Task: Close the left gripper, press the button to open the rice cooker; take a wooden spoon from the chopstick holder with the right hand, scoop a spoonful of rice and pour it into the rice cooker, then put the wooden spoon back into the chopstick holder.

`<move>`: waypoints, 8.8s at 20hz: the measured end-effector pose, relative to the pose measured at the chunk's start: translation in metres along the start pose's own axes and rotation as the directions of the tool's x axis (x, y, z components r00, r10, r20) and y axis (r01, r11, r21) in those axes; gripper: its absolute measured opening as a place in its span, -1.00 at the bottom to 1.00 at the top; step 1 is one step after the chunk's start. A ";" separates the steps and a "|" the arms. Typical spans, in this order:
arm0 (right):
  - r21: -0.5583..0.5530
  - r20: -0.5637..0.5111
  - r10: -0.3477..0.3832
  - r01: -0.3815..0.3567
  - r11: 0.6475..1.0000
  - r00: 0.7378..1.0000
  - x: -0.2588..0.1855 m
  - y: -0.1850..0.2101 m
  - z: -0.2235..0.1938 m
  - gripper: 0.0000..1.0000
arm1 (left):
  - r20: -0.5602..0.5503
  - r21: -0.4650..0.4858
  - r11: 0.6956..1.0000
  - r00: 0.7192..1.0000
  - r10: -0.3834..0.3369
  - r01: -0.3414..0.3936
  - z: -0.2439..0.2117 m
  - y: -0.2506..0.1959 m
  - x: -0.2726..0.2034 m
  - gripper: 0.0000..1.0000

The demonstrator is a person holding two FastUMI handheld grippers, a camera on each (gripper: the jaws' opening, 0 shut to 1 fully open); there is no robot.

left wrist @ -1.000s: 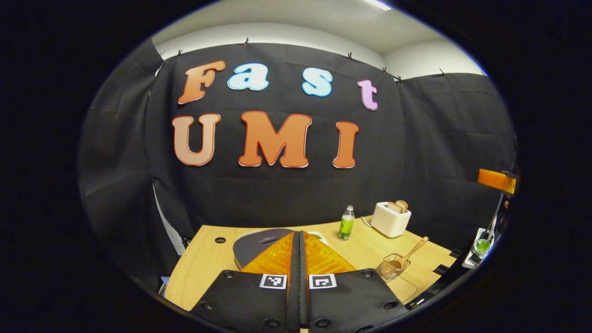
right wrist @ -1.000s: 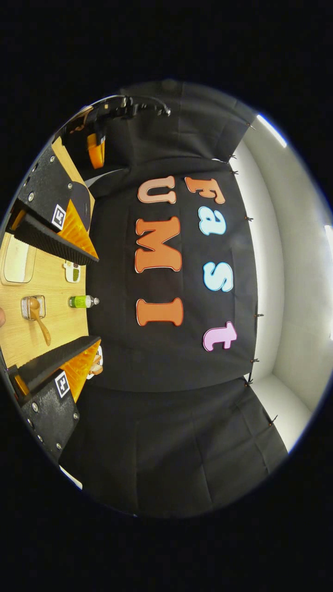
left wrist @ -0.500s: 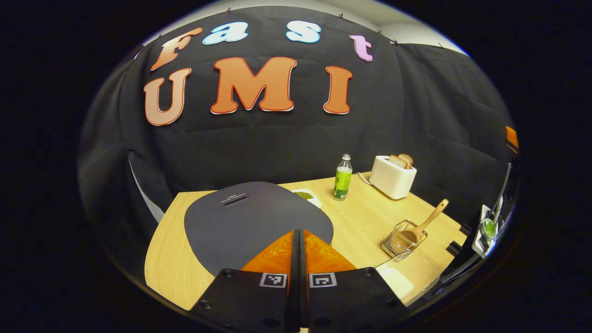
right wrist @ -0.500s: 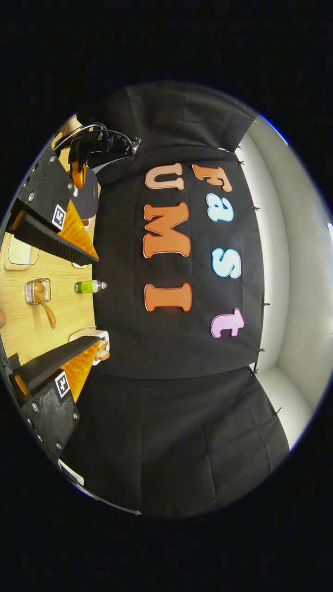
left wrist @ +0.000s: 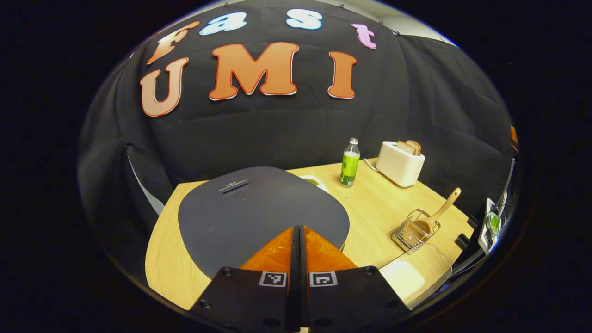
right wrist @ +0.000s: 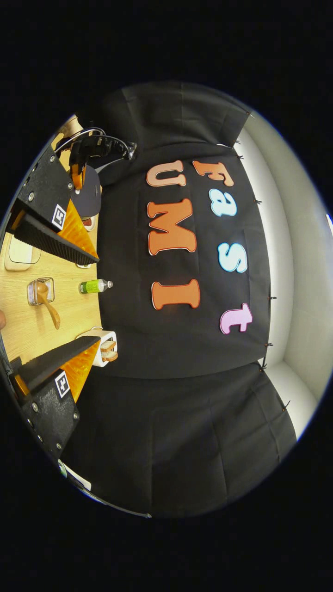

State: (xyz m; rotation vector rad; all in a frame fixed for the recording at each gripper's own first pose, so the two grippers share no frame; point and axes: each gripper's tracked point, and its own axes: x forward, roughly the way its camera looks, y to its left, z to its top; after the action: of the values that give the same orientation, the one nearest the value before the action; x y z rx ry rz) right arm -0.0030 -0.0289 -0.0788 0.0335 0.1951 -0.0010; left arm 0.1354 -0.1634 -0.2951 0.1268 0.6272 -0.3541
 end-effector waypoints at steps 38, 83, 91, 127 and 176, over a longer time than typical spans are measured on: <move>0.223 -0.177 -0.090 0.129 0.966 0.980 0.121 -0.045 -0.198 0.89 | 0.423 -0.184 0.904 0.799 0.428 -0.387 0.094 0.186 -0.266 -0.13; 0.201 -0.080 0.131 -0.113 0.973 0.988 0.034 0.147 -0.133 -0.71 | 0.436 -0.182 0.923 0.814 0.385 -0.339 0.061 0.202 -0.260 0.94; -0.075 -0.102 0.068 -0.076 0.994 0.992 0.040 0.181 -0.193 -0.72 | 0.439 -0.182 0.922 0.810 0.388 -0.343 0.057 0.204 -0.258 0.96; 0.886 -0.284 0.318 0.121 0.448 0.904 0.072 0.158 -0.265 -0.72 | 0.403 -0.189 0.925 0.834 0.378 -0.328 0.050 0.198 -0.235 0.94; 0.898 -0.090 0.230 -0.021 0.440 0.969 0.210 0.255 -0.030 -0.72 | 0.431 -0.168 0.915 0.808 0.402 -0.366 0.081 0.233 -0.221 0.94</move>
State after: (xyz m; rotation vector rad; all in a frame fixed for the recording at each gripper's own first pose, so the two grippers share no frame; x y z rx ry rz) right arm 0.1987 0.2272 -0.1401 1.1559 0.3825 0.0516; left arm 0.0981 0.0986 -0.0968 0.0889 0.1321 0.0430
